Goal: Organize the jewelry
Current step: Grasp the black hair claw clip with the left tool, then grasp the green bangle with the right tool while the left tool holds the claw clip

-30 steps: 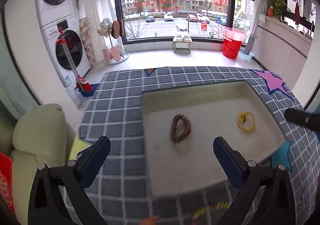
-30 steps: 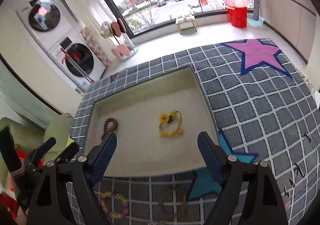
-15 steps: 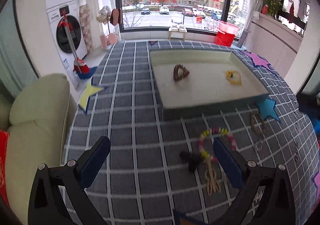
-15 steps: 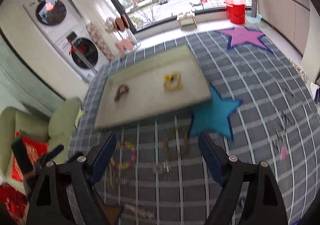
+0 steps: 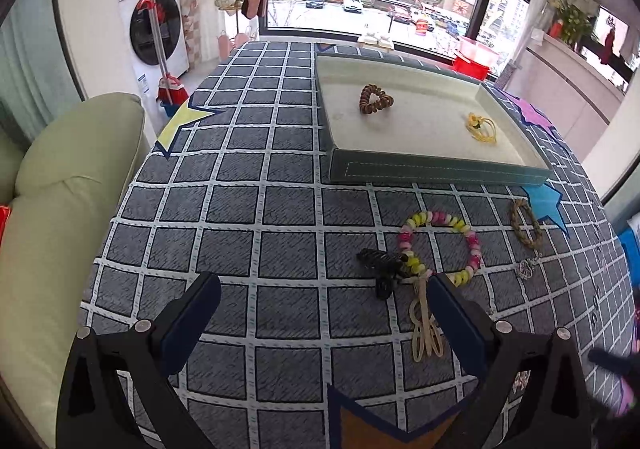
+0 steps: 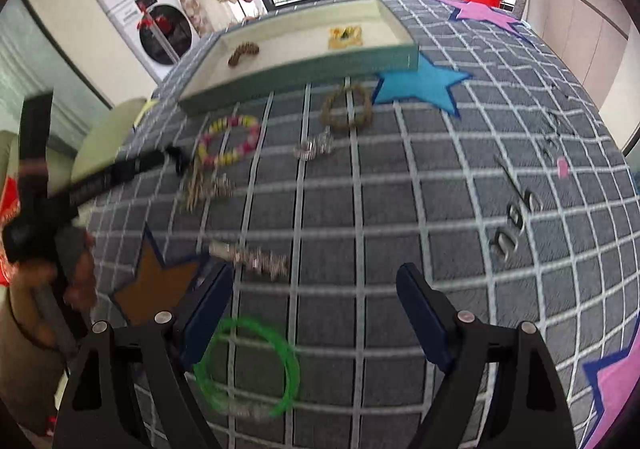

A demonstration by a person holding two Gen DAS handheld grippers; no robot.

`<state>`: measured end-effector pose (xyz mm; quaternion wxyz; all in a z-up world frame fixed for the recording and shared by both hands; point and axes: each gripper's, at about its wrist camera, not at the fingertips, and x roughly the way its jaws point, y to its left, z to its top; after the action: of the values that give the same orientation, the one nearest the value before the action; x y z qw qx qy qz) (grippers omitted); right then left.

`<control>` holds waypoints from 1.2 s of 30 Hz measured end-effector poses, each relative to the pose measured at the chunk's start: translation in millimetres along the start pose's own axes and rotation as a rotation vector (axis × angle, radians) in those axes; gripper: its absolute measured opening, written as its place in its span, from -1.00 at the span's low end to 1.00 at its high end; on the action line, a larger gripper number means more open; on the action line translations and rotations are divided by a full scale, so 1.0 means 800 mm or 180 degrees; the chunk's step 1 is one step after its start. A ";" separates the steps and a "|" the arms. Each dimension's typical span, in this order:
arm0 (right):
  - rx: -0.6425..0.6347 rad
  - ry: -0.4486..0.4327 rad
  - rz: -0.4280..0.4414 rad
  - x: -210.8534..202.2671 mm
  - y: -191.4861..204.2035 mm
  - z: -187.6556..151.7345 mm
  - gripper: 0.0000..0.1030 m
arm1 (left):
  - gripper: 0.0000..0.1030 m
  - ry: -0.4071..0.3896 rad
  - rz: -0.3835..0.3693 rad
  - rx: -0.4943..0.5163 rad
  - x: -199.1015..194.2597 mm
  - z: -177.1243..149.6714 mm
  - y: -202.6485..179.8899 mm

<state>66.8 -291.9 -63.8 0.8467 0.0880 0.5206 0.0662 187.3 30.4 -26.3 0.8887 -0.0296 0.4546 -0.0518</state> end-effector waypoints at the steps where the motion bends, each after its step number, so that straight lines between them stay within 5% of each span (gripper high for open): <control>1: -0.0007 0.0021 0.0002 0.002 0.001 -0.004 0.67 | 1.00 -0.0003 -0.0001 -0.0013 0.001 0.000 0.000; 19: -0.0549 0.0063 -0.0430 0.021 0.042 -0.044 0.67 | 1.00 0.0044 0.0166 0.0025 0.034 0.001 -0.010; 23: -0.0777 0.0019 -0.0501 0.021 0.060 -0.056 0.63 | 0.90 0.0056 0.0180 0.0105 0.036 0.000 -0.018; 25: -0.0767 0.0007 -0.0485 0.019 0.061 -0.058 0.58 | 0.61 0.0061 0.0176 0.0135 0.037 0.000 -0.022; 27: -0.0754 -0.0003 -0.0469 0.017 0.061 -0.059 0.47 | 0.55 0.0106 0.0158 0.0153 0.039 -0.001 -0.024; 31: -0.0760 -0.0035 -0.0452 0.011 0.062 -0.063 0.13 | 0.11 0.0071 0.0137 0.0192 0.037 -0.002 -0.025; 32: -0.0749 -0.0043 -0.0448 0.010 0.062 -0.064 -0.02 | -0.02 0.0063 0.0128 0.0197 0.035 -0.003 -0.024; 36: -0.0714 -0.0065 -0.0444 0.007 0.062 -0.062 -0.69 | -0.03 0.0063 0.0024 0.0200 0.033 -0.004 -0.021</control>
<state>24.1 -238.5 -80.0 0.8590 -0.0429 0.5062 0.0641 199.3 10.4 -47.7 0.8849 0.0005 0.4616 -0.0629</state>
